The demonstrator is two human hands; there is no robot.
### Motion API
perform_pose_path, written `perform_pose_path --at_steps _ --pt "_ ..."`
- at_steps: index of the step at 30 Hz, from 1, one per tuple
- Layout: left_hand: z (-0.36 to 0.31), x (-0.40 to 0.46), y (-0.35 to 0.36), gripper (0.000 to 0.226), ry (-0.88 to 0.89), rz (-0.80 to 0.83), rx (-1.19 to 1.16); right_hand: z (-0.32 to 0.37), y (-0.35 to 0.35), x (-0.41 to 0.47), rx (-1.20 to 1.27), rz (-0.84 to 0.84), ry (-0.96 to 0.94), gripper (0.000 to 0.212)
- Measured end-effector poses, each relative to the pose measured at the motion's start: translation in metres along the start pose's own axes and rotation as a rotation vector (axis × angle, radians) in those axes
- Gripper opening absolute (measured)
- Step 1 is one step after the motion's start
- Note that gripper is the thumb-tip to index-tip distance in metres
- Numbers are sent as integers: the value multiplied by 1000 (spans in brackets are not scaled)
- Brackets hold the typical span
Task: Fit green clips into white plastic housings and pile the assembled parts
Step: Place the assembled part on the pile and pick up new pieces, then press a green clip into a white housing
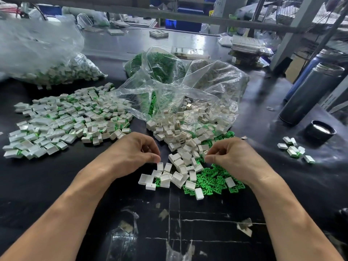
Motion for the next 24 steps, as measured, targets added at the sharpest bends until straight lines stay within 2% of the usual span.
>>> perform_pose_path --at_steps 7,15,19,22,24 --pt "-2 -2 12 20 55 125 38 4 6 0 -31 -31 -24 12" --pt "-6 -3 16 12 88 167 64 11 7 2 -179 -41 -44 6" --pt "-4 -4 17 14 86 203 44 19 5 2 -250 -56 -99 6" --pt "-3 -3 17 16 85 205 59 19 0 1 -244 -106 -106 8" --pt "-3 -3 16 13 86 209 38 18 -7 0 -151 -189 -96 9"
Point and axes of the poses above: each hand's wrist, its own x-axis towards the middle knuckle, its own y-axis out of the palm, z = x × y, the point moved 10 cm from there along x, towards the middle knuckle, and after that the axes turned 13 degrees about -y, right-handed, at the moved point
